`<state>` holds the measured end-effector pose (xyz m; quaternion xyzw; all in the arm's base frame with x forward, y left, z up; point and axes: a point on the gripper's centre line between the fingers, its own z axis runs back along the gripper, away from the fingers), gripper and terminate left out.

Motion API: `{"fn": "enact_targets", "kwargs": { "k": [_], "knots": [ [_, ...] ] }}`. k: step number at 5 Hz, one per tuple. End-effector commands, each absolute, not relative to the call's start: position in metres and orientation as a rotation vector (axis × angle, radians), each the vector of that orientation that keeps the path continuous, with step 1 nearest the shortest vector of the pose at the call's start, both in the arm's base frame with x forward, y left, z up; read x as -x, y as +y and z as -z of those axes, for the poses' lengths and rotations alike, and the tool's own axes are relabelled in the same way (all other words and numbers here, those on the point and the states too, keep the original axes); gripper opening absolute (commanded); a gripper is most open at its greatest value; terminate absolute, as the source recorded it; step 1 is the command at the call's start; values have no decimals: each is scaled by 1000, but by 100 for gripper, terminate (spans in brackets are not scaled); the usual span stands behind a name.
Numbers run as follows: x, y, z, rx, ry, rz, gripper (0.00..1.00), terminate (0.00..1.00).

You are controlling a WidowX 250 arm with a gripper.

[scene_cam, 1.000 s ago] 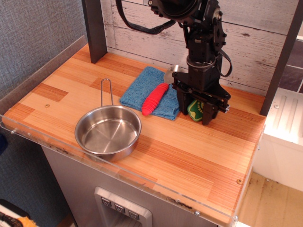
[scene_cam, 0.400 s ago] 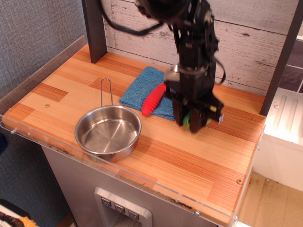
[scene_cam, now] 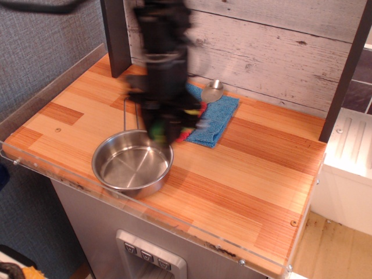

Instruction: Put the bell pepper inside the pot.

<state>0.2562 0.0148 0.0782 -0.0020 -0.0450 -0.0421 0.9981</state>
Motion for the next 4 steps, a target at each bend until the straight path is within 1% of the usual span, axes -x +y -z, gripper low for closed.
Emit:
{"fn": "enact_targets", "kwargs": {
  "k": [1,2,3,4],
  "knots": [
    [-235,41,-63,-83,-53,30,0,0],
    [-234,45,-53,-88,-34,31,0,0],
    [-234,43,-50,-96,-21,45,100,0],
    [-234,41,-52,-89,-26,60,100,0]
  ]
}}
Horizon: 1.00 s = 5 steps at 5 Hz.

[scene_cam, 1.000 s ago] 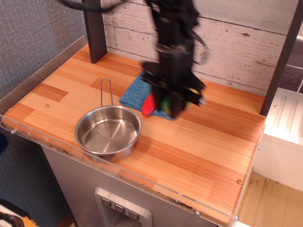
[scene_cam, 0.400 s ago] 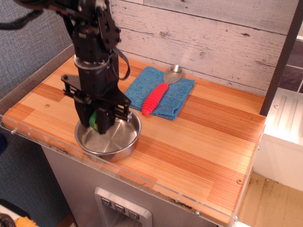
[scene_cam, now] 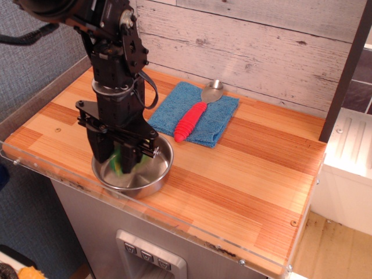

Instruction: Put the bell pepper inside the pot.

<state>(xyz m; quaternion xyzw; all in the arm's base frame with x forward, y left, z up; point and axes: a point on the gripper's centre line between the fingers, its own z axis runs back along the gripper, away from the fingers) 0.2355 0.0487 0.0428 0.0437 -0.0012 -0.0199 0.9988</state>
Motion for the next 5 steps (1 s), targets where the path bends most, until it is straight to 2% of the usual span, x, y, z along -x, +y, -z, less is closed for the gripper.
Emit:
{"fn": "enact_targets", "kwargs": {
  "k": [1,2,3,5],
  "knots": [
    [-235,45,-71,-73,-69,46,100,0],
    [-240,54,-97,-40,-113,-1,100,0],
    [-245,59,-109,-18,-136,-9,100,0],
    [-248,61,-110,-9,-135,-5,100,0]
  ]
}}
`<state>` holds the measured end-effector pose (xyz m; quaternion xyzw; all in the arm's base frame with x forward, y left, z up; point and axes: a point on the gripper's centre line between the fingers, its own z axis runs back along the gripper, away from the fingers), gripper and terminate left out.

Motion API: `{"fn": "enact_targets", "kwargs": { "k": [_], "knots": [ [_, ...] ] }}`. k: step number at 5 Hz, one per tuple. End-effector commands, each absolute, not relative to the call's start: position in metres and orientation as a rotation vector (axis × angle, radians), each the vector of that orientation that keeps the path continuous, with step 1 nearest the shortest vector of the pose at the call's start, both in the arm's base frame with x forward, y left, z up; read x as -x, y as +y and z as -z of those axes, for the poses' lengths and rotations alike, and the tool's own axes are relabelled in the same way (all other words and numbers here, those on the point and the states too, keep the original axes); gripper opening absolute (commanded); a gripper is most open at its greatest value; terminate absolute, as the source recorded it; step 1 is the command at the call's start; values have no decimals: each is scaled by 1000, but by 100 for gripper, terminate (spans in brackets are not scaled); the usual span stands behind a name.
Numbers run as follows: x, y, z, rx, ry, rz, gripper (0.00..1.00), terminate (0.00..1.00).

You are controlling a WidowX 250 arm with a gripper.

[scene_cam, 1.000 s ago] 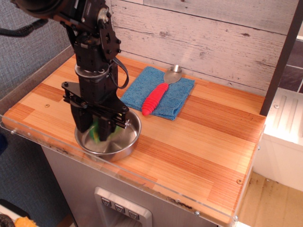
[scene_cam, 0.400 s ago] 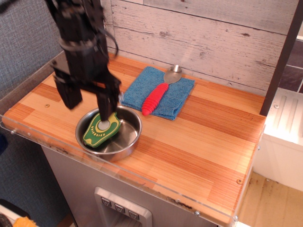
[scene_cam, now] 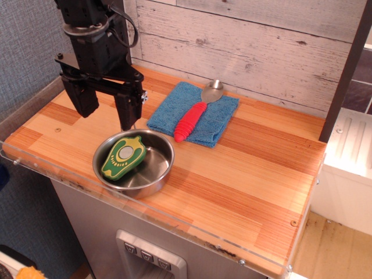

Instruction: Put the bell pepper inside the pot.

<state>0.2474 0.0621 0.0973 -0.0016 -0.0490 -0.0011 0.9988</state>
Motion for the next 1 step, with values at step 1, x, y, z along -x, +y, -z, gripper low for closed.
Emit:
{"fn": "enact_targets", "kwargs": {
  "k": [1],
  "knots": [
    [-248,61,-110,-9,-135,-5,100,100]
  ]
}}
